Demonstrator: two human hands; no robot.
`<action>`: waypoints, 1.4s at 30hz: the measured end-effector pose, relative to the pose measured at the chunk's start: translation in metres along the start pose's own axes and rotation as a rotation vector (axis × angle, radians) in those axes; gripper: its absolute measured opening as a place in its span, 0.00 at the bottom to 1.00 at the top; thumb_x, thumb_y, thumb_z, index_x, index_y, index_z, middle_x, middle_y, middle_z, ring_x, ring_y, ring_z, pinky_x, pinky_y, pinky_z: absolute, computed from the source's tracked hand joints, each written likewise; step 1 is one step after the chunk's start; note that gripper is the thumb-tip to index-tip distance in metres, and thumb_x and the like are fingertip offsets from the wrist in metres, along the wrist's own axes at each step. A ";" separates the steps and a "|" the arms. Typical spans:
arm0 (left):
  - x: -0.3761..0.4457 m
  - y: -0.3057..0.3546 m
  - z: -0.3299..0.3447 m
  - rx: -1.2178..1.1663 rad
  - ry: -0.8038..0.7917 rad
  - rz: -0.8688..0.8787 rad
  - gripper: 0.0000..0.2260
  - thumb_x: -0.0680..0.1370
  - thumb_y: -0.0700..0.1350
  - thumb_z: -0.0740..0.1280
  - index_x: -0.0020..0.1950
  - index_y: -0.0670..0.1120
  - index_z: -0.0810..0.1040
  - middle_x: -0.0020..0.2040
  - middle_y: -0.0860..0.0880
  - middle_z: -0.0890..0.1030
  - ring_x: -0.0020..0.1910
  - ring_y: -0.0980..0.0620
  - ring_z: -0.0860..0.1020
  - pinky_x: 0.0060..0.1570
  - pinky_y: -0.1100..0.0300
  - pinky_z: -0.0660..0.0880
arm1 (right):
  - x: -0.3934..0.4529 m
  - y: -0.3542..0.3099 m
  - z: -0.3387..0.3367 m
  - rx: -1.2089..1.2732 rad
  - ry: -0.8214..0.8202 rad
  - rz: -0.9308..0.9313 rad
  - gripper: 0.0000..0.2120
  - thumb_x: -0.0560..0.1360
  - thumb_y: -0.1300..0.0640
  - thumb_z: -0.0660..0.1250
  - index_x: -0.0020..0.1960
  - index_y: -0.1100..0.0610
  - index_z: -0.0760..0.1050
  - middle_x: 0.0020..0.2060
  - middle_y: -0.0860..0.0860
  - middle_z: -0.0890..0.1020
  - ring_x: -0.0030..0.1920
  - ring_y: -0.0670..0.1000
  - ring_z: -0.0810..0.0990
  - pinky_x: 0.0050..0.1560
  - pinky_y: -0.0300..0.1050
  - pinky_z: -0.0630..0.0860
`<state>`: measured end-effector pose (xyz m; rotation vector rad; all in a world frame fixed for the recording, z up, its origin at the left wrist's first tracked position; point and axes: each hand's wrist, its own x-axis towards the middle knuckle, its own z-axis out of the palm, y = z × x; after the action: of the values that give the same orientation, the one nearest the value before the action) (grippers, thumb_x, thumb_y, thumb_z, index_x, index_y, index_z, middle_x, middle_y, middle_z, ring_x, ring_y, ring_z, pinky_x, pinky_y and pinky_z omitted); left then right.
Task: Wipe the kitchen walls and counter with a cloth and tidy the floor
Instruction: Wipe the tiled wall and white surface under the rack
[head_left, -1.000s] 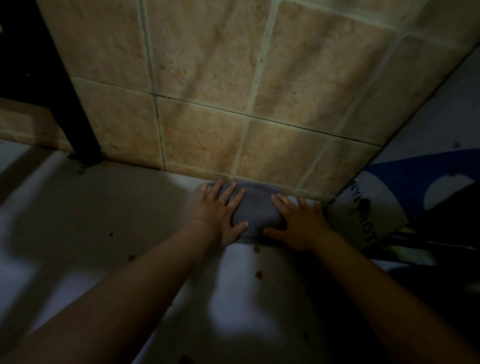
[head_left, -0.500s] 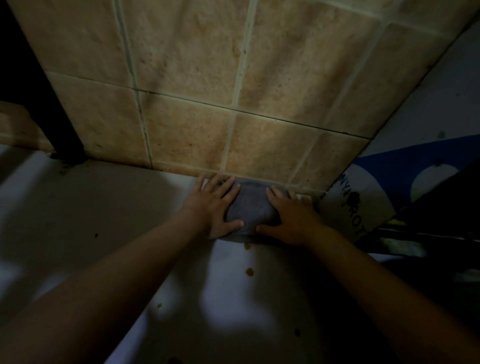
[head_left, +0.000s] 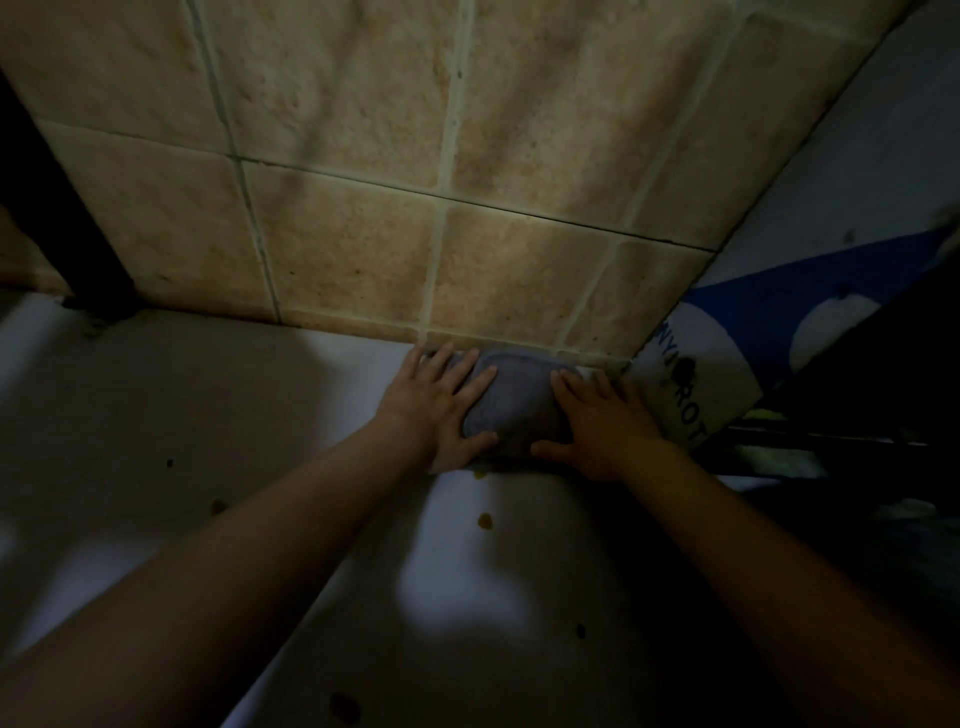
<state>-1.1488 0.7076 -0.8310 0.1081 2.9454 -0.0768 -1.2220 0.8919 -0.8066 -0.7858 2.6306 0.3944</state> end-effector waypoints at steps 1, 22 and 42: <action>-0.001 0.002 0.000 -0.004 0.000 -0.001 0.36 0.76 0.68 0.46 0.76 0.52 0.38 0.78 0.47 0.42 0.76 0.44 0.42 0.71 0.43 0.38 | -0.002 -0.001 0.001 -0.010 -0.004 0.009 0.45 0.73 0.31 0.55 0.77 0.53 0.37 0.77 0.49 0.43 0.76 0.58 0.43 0.74 0.58 0.41; -0.049 0.035 0.010 -0.040 -0.030 0.005 0.35 0.76 0.67 0.47 0.77 0.53 0.39 0.78 0.47 0.41 0.76 0.43 0.40 0.71 0.43 0.37 | -0.063 -0.018 0.031 0.075 0.024 0.053 0.45 0.74 0.36 0.59 0.77 0.56 0.38 0.77 0.51 0.43 0.76 0.56 0.43 0.74 0.55 0.41; -0.061 0.046 0.002 -0.096 0.037 0.108 0.33 0.78 0.62 0.52 0.77 0.49 0.43 0.78 0.46 0.43 0.76 0.45 0.43 0.72 0.44 0.40 | -0.079 -0.027 0.042 0.142 0.083 0.057 0.41 0.76 0.34 0.54 0.77 0.53 0.38 0.77 0.50 0.41 0.76 0.56 0.41 0.74 0.54 0.40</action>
<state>-1.0849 0.7492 -0.8229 0.2570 2.9677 0.0834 -1.1342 0.9218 -0.8157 -0.6971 2.7274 0.1908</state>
